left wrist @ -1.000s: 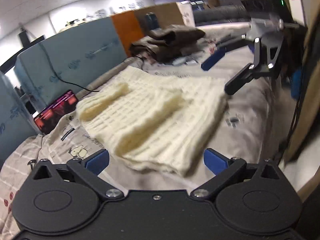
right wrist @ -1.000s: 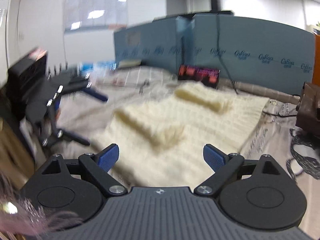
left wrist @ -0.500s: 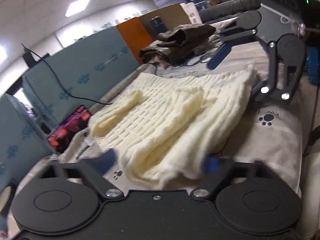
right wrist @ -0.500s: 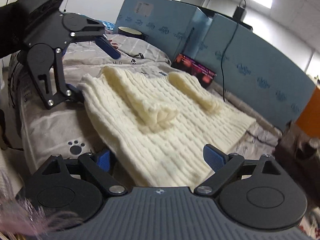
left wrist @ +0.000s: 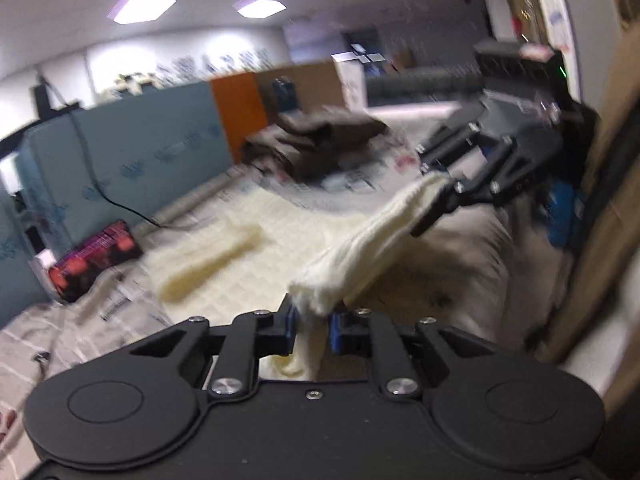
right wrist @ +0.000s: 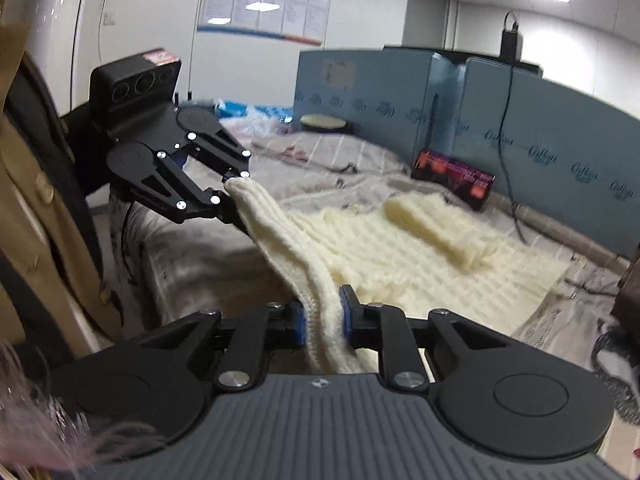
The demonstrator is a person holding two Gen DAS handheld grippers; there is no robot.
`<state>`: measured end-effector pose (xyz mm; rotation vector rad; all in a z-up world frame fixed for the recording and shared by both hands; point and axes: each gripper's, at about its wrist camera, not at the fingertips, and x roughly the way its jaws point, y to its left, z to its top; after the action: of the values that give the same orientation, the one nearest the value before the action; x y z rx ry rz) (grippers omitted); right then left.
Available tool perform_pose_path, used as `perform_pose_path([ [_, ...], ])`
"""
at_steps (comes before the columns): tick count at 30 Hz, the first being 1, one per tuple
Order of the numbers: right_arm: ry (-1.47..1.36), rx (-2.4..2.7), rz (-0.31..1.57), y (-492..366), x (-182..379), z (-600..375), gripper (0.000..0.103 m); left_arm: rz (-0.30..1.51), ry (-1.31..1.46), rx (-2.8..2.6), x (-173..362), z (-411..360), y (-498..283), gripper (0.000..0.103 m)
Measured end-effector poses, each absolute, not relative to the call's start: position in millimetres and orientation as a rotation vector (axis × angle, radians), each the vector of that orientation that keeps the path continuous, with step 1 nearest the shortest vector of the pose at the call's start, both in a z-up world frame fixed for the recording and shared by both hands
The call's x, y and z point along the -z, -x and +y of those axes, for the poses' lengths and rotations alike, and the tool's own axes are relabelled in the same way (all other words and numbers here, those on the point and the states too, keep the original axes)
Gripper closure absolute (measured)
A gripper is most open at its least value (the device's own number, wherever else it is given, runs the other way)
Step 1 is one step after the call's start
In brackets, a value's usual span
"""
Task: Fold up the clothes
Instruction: 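Grasp the sweater side edge with the right gripper while the left gripper grasps the hem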
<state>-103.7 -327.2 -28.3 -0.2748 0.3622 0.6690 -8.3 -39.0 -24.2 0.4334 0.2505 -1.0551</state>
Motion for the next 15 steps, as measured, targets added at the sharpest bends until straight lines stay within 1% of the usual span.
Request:
perform_pose_path([
  [4, 0.263, -0.594, 0.263, 80, 18, -332, 0.088, 0.142, -0.424, 0.974, 16, -53, -16, 0.086],
  [7, 0.275, -0.513, 0.191, 59, 12, -333, 0.088, 0.098, -0.408, 0.934, 9, -65, -41, 0.086],
  [11, 0.288, -0.416, 0.141, 22, 6, -338, 0.088, 0.083, -0.390, 0.875, 5, -79, -78, 0.086],
  [15, 0.296, -0.353, 0.141, -22, 7, -342, 0.088, 0.094, -0.382, 0.801, 9, -97, -113, 0.086],
])
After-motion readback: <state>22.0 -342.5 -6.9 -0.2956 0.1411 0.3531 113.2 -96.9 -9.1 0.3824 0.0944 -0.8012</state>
